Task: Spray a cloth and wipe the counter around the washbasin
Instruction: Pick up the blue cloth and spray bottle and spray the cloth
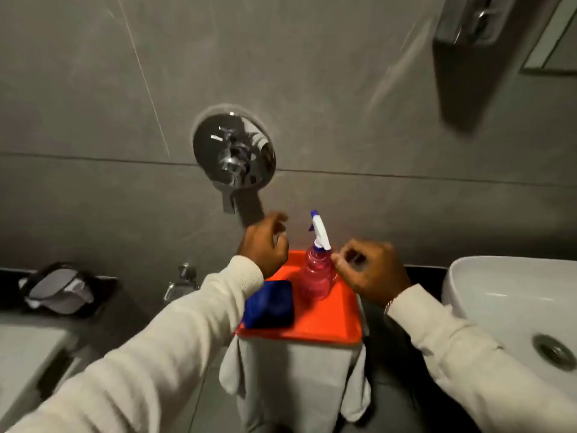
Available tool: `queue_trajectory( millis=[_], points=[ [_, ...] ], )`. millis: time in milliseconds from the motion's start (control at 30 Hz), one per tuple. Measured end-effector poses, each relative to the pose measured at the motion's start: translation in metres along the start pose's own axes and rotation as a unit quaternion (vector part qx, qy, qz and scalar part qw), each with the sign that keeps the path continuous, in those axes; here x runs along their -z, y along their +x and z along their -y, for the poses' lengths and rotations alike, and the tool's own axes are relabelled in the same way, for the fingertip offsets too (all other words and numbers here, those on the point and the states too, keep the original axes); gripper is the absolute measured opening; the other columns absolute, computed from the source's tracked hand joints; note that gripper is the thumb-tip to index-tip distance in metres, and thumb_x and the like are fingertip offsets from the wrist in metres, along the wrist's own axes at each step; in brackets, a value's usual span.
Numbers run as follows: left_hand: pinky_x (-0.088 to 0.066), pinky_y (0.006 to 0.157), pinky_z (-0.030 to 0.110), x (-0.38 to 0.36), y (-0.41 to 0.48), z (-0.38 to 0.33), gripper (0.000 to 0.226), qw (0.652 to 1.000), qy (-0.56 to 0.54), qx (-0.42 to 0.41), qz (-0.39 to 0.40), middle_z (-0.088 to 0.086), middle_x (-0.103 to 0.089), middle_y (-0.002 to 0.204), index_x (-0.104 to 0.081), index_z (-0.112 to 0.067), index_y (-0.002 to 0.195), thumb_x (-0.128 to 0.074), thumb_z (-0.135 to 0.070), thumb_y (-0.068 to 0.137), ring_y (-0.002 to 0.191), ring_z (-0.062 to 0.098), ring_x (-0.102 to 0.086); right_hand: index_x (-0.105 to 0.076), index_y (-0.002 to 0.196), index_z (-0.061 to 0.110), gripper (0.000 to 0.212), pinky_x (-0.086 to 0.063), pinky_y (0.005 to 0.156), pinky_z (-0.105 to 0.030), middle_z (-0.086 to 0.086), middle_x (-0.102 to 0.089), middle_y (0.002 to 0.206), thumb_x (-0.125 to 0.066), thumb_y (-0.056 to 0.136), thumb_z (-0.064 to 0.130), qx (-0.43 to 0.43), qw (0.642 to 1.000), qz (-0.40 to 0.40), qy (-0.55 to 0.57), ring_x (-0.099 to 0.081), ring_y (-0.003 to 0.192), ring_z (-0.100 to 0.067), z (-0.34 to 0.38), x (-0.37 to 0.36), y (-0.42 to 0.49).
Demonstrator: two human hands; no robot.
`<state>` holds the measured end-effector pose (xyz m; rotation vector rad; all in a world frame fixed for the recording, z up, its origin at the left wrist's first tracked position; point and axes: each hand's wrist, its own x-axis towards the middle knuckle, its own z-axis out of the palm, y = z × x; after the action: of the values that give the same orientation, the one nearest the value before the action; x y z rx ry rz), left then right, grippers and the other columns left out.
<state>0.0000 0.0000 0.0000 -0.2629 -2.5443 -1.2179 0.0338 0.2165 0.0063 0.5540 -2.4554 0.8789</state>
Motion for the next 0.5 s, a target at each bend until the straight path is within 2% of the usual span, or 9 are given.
queue_trajectory(
  millis=[67, 133, 167, 233, 300, 400, 500],
  points=[
    [-0.048, 0.094, 0.039, -0.010, -0.011, 0.025, 0.042, 0.987, 0.099, 0.073, 0.106, 0.021, -0.064, 0.117, -0.052, -0.010, 0.123, -0.054, -0.012, 0.081, 0.108, 0.036, -0.060, -0.061, 0.066, 0.016, 0.019, -0.053, 0.059, -0.033, 0.002, -0.068, 0.063, -0.073, 0.074, 0.029, -0.082, 0.996, 0.012, 0.013, -0.063, 0.056, -0.019, -0.013, -0.017, -0.010],
    [-0.045, 0.097, 0.041, -0.023, -0.029, 0.050, 0.046, 0.950, 0.198, 0.090, 0.223, 0.019, -0.058, 0.129, -0.048, -0.011, 0.128, -0.054, -0.018, 0.083, 0.118, 0.036, -0.055, -0.062, 0.074, 0.019, 0.019, -0.053, 0.063, -0.032, 0.002, -0.069, 0.070, -0.079, 0.070, 0.026, -0.164, 0.985, 0.032, 0.047, -0.064, 0.062, -0.019, -0.029, -0.033, -0.019],
    [-0.046, 0.095, 0.041, -0.030, -0.034, 0.059, 0.044, 0.933, 0.227, 0.076, 0.268, 0.018, -0.058, 0.128, -0.049, -0.012, 0.125, -0.055, -0.021, 0.082, 0.117, 0.036, -0.055, -0.062, 0.081, 0.022, 0.024, -0.055, 0.067, -0.034, 0.001, -0.069, 0.078, -0.082, 0.067, 0.026, -0.196, 0.977, 0.039, 0.069, -0.064, 0.068, -0.019, -0.040, -0.044, -0.018],
    [-0.049, 0.090, 0.042, -0.045, -0.034, 0.071, 0.038, 0.915, 0.248, 0.059, 0.312, 0.017, -0.061, 0.120, -0.054, -0.013, 0.113, -0.060, -0.028, 0.079, 0.111, 0.036, -0.058, -0.057, 0.101, 0.030, 0.050, -0.055, 0.077, -0.036, 0.000, -0.067, 0.098, -0.085, 0.060, 0.032, -0.249, 0.960, 0.067, 0.109, -0.064, 0.084, -0.018, -0.055, -0.061, -0.008],
    [-0.049, 0.091, 0.042, -0.060, -0.028, 0.086, 0.041, 0.908, 0.252, 0.058, 0.331, 0.017, -0.059, 0.121, -0.052, -0.013, 0.113, -0.062, -0.030, 0.077, 0.111, 0.036, -0.057, -0.050, 0.114, 0.036, 0.071, -0.053, 0.085, -0.033, 0.001, -0.063, 0.114, -0.084, 0.052, 0.038, -0.262, 0.948, 0.089, 0.154, -0.062, 0.097, -0.015, -0.065, -0.080, 0.004],
    [-0.038, 0.103, 0.049, -0.084, -0.014, 0.112, 0.050, 0.872, 0.316, 0.048, 0.370, 0.017, -0.046, 0.133, -0.043, -0.011, 0.125, -0.057, -0.027, 0.080, 0.126, 0.037, -0.042, -0.055, 0.110, 0.040, 0.069, -0.056, 0.087, -0.037, 0.004, -0.068, 0.107, -0.089, 0.051, 0.035, -0.278, 0.927, 0.103, 0.229, -0.066, 0.095, -0.015, -0.074, -0.105, 0.025],
    [-0.024, 0.111, 0.056, -0.091, -0.010, 0.126, 0.065, 0.838, 0.331, 0.098, 0.422, 0.018, -0.030, 0.146, -0.030, -0.012, 0.135, -0.059, -0.028, 0.079, 0.137, 0.038, -0.027, -0.056, 0.108, 0.048, 0.058, -0.057, 0.082, -0.041, 0.005, -0.069, 0.091, -0.085, 0.059, 0.040, -0.256, 0.937, 0.106, 0.214, -0.067, 0.085, -0.018, -0.079, -0.120, 0.041]
  ],
)
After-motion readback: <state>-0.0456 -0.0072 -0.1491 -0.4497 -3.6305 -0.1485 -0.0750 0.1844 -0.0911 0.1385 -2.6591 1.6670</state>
